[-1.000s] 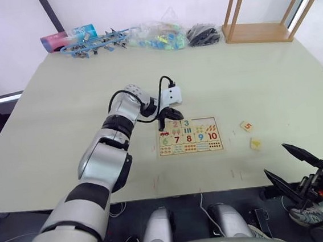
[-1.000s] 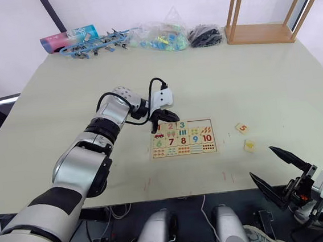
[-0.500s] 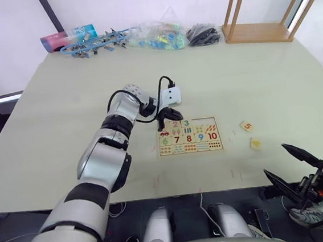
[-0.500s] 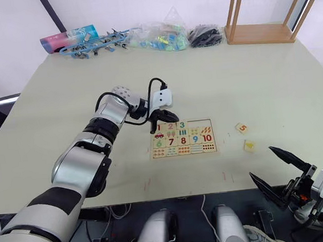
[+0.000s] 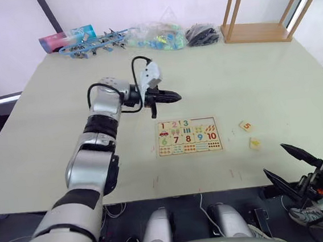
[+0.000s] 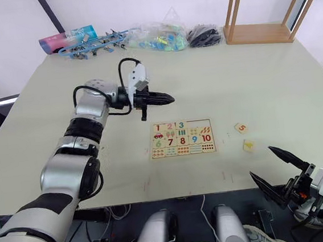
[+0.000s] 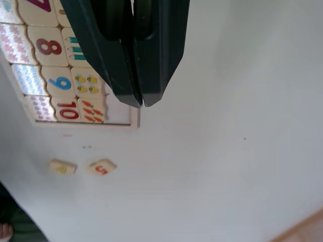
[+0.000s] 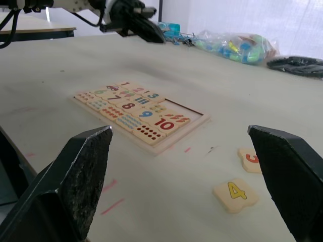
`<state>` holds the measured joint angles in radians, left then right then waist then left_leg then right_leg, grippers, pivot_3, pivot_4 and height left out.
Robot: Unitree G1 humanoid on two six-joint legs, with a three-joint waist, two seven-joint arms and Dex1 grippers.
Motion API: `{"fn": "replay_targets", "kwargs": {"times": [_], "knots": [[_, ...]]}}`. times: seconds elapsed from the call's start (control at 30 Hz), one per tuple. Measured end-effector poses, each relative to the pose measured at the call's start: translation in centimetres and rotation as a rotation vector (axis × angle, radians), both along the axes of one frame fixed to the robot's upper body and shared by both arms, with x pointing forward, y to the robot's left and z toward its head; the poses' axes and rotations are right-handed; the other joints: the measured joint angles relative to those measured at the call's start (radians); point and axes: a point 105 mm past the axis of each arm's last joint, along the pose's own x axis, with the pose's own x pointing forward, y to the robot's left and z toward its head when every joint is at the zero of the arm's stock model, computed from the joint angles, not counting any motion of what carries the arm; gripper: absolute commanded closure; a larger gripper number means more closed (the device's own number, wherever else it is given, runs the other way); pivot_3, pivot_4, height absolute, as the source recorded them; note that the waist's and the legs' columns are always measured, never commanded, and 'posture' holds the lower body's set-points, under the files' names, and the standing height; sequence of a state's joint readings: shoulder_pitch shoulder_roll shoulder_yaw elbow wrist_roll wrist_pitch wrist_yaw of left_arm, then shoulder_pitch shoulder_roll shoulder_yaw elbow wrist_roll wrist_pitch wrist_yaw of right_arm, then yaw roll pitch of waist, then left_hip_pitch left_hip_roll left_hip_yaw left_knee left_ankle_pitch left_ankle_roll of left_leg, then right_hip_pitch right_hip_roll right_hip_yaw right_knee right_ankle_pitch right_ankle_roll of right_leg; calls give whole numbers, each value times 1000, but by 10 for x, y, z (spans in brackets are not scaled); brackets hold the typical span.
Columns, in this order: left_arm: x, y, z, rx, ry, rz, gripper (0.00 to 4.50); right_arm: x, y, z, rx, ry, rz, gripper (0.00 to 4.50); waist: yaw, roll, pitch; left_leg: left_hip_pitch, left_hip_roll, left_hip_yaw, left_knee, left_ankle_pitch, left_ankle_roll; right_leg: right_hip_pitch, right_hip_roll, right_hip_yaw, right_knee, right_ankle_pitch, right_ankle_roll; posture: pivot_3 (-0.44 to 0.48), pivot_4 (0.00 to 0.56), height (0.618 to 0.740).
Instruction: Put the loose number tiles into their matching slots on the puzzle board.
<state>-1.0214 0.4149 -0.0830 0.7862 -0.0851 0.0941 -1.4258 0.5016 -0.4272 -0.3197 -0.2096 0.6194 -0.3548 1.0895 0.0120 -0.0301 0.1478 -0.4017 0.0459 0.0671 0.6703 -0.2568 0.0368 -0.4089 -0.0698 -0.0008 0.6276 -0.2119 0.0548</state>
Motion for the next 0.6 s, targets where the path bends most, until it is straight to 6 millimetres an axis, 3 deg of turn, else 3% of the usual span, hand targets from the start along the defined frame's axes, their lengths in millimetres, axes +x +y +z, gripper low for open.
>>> {"fn": "replay_targets", "kwargs": {"times": [0.33, 0.5, 0.6], "knots": [[-30, 53, -3, -192, 5, 268, 4426, 13, -21, -6, -22, 49, -87, 0, 2, 1, 0, 2, 1, 0, 0, 0, 0, 1, 0, 1, 1, 0, 0, 0, 150, 740], [-54, 89, -24, -211, 17, 460, 4426, 15, -32, -13, -33, 95, -129, 0, 1, 1, 0, 4, 1, 0, 0, 0, 0, 1, -1, 2, 2, 0, 0, 0, 150, 740], [-64, 98, -31, -206, 21, 505, 4426, 16, -34, -15, -37, 105, -134, 0, 2, 1, -1, 5, 1, 1, 1, 0, 0, 2, -1, 2, 2, 0, 0, 0, 150, 740]]}}
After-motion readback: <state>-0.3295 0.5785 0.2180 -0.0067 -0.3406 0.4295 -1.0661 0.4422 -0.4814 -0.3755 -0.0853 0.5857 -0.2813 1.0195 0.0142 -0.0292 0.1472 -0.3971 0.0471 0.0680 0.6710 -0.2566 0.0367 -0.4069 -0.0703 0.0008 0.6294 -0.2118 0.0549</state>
